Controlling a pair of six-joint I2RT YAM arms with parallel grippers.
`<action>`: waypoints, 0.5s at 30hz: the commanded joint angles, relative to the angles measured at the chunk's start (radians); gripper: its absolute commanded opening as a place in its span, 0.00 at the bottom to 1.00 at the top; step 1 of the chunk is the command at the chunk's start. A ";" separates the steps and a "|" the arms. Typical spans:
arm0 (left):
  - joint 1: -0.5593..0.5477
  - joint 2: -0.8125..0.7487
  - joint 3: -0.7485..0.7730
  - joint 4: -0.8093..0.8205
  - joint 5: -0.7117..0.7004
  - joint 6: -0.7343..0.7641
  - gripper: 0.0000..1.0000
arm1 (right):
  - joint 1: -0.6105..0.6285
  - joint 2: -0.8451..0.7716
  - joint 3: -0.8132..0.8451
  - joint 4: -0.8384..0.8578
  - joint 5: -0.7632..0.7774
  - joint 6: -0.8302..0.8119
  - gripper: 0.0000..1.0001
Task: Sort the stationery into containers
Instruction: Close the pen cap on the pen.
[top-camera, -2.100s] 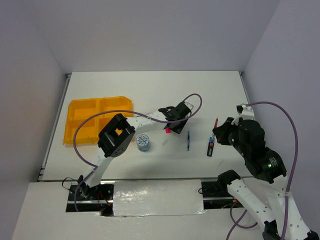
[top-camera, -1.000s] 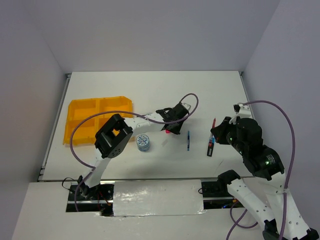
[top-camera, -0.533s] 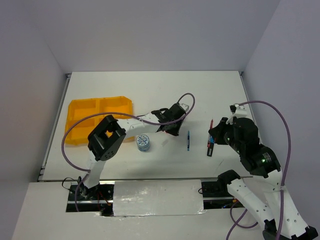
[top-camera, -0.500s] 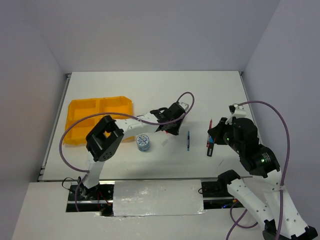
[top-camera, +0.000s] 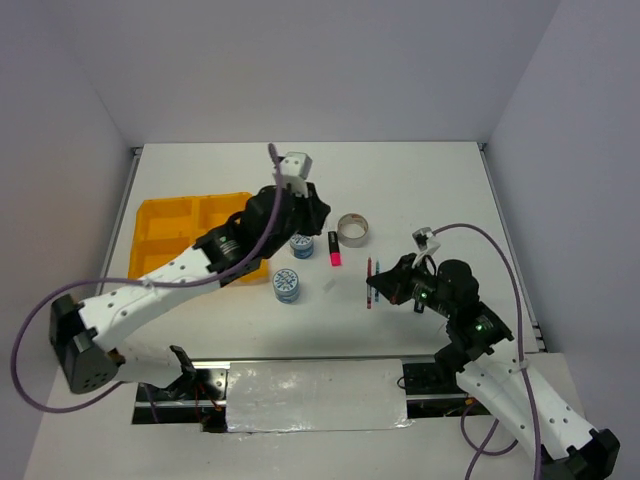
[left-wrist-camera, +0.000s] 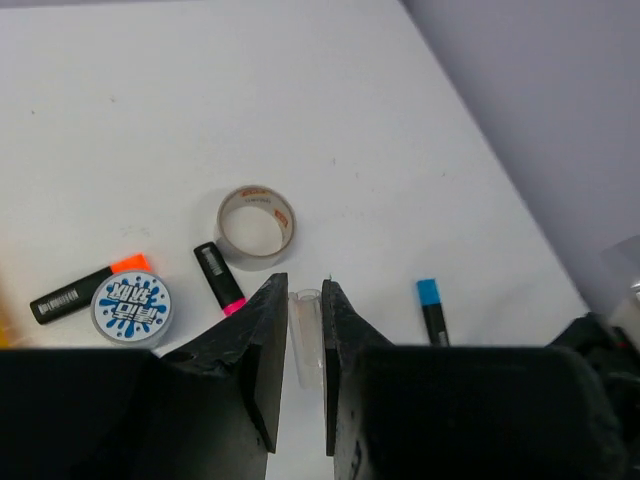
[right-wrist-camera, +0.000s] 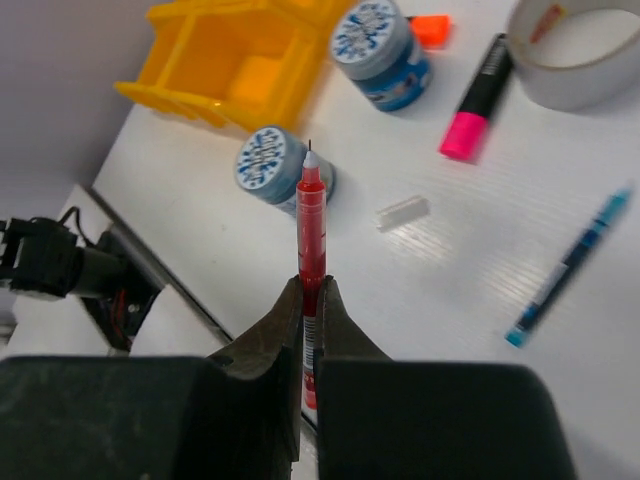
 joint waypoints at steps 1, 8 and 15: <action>-0.001 -0.127 -0.105 0.138 -0.070 -0.027 0.00 | 0.085 -0.024 -0.037 0.366 -0.023 0.058 0.00; -0.003 -0.371 -0.371 0.441 0.013 -0.030 0.00 | 0.307 0.129 -0.039 0.590 0.074 0.040 0.00; -0.001 -0.422 -0.437 0.552 0.068 -0.004 0.00 | 0.476 0.268 0.026 0.681 0.208 -0.032 0.00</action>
